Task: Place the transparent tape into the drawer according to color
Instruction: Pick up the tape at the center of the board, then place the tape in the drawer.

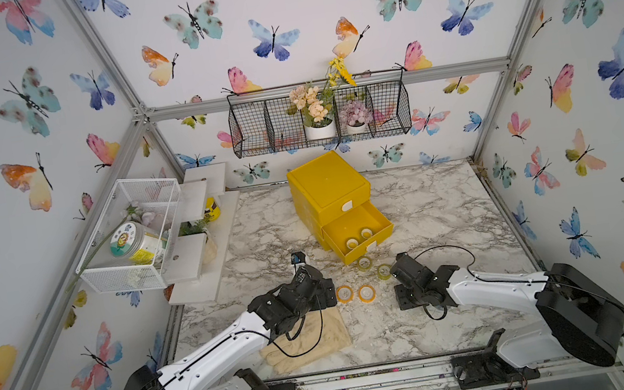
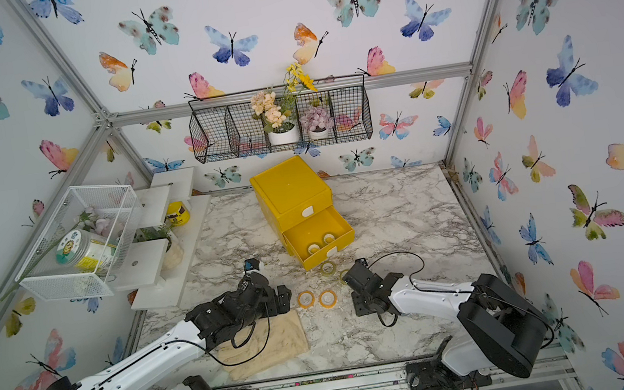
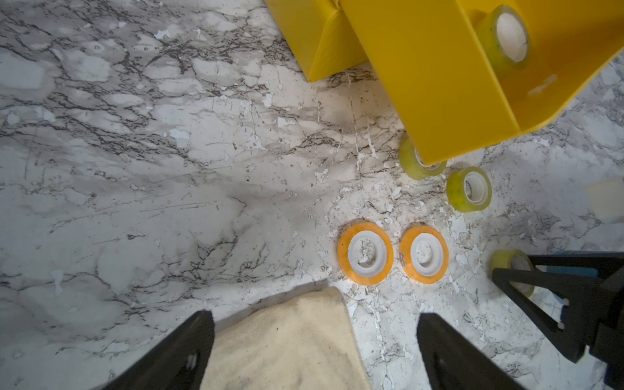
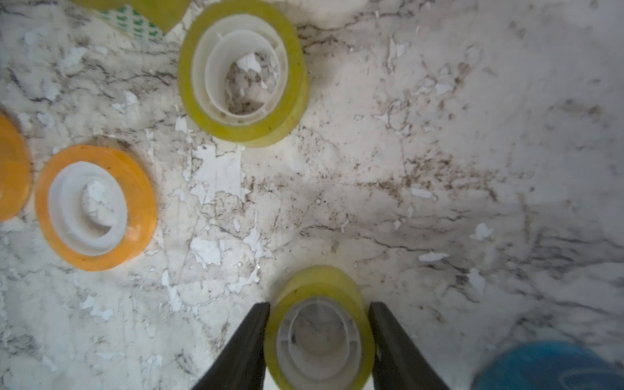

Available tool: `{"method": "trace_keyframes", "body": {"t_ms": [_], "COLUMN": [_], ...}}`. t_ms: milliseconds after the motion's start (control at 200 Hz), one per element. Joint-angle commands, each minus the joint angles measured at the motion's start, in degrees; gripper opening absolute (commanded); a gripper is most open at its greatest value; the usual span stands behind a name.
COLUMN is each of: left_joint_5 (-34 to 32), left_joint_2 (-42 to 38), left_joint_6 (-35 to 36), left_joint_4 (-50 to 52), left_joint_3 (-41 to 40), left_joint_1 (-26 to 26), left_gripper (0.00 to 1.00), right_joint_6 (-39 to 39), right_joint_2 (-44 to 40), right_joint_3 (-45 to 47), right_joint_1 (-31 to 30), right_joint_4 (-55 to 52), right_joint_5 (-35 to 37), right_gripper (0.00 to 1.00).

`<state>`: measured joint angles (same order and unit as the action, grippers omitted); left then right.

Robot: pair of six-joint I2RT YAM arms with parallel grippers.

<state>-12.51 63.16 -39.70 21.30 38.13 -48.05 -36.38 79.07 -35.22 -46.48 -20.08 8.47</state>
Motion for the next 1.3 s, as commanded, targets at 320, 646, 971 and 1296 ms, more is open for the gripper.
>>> {"method": "trace_keyframes", "body": {"t_ms": [320,646,971,1296], "left_joint_5": [-2.4,-2.1,-2.9,-3.8], "left_joint_2": [-3.3,-5.4,-8.3,-8.5], "left_joint_6": [-1.2,-2.1,-3.0,-3.2], "left_joint_4": [0.7,2.0,4.2,4.4], "left_joint_3": [-3.5,-4.6,-5.2,-5.4], "left_joint_1": [0.7,0.7,0.8,0.7], "left_gripper": [0.99,0.99,0.99,0.99], "right_joint_6": [6.2,15.1,16.3,16.3], "right_joint_2": [-11.0,7.2,22.2,25.2], "right_joint_3": [-18.9,-41.1,-47.1,-48.2], "right_joint_1": [0.5,3.3,6.5,6.7], "right_joint_4": [-7.6,-2.3,0.4,-0.3], "right_joint_5": [3.3,1.5,-2.4,-1.3], "right_gripper": [0.45,0.45,0.45,0.59]}}
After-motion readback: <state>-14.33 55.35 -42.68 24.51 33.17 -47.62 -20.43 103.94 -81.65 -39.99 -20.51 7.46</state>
